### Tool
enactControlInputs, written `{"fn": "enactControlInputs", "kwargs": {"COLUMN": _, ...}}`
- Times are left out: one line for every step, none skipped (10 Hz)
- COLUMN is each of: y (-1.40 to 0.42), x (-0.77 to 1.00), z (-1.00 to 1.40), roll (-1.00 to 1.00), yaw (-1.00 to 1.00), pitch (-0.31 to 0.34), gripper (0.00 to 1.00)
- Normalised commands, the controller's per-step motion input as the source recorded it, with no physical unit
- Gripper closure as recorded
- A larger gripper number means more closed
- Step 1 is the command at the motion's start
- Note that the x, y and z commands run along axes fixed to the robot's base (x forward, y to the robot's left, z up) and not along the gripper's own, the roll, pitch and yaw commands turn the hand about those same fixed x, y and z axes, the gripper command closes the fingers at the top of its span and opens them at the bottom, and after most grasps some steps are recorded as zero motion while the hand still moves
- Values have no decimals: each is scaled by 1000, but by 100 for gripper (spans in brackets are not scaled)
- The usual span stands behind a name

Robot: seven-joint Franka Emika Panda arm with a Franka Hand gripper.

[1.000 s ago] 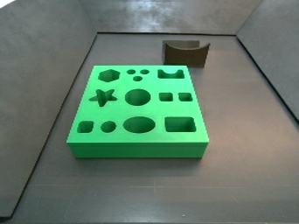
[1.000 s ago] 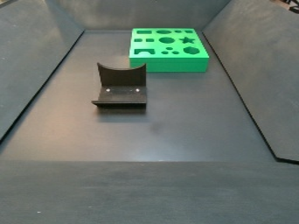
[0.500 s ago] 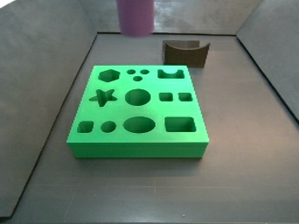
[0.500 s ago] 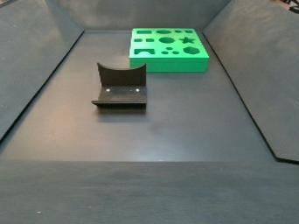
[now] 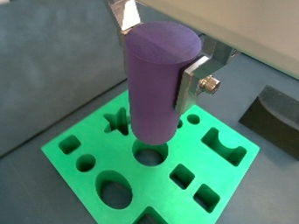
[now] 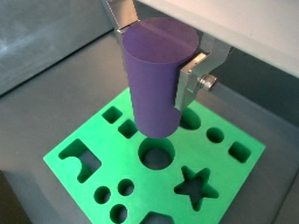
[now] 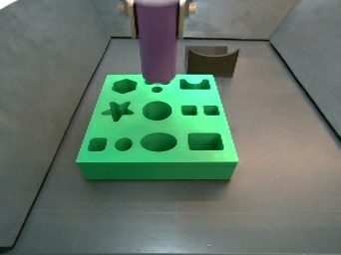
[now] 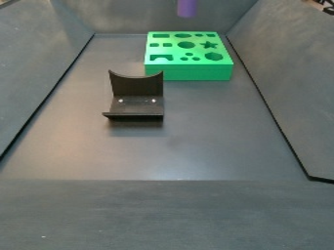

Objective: Insert the round object.

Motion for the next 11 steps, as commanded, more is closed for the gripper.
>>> {"fn": "enactControlInputs", "kwargs": {"y": 0, "x": 0, "z": -603, "roll": 0, "yaw": 0, "pitch": -231, "gripper": 100}}
{"fn": "enactControlInputs", "kwargs": {"y": 0, "x": 0, "z": -551, "roll": -131, "yaw": 0, "pitch": -169, "gripper": 100}}
{"fn": "enactControlInputs", "kwargs": {"y": 29, "x": 66, "z": -486, "roll": -329, "yaw": 0, "pitch": -9, "gripper": 100}}
{"fn": "enactControlInputs", "kwargs": {"y": 3, "x": 0, "z": -406, "roll": -197, "yaw": 0, "pitch": 0, "gripper": 100}}
{"fn": "enactControlInputs", "kwargs": {"y": 0, "x": 0, "z": -357, "roll": 0, "yaw": 0, "pitch": 0, "gripper": 100}}
{"fn": "enactControlInputs", "kwargs": {"y": 0, "x": -11, "z": -329, "roll": 194, "yaw": 0, "pitch": 0, "gripper": 100}}
{"fn": "enactControlInputs", "kwargs": {"y": 0, "x": 0, "z": -317, "roll": 297, "yaw": 0, "pitch": 0, "gripper": 100}}
{"fn": "enactControlInputs", "kwargs": {"y": 114, "x": 0, "z": -323, "roll": 174, "yaw": 0, "pitch": 0, "gripper": 100}}
{"fn": "enactControlInputs", "kwargs": {"y": 151, "x": 0, "z": -300, "roll": 0, "yaw": 0, "pitch": 0, "gripper": 100}}
{"fn": "enactControlInputs", "kwargs": {"y": 191, "x": 0, "z": -271, "roll": 0, "yaw": 0, "pitch": 0, "gripper": 100}}
{"fn": "enactControlInputs", "kwargs": {"y": 160, "x": 0, "z": -280, "roll": -9, "yaw": 0, "pitch": 0, "gripper": 100}}
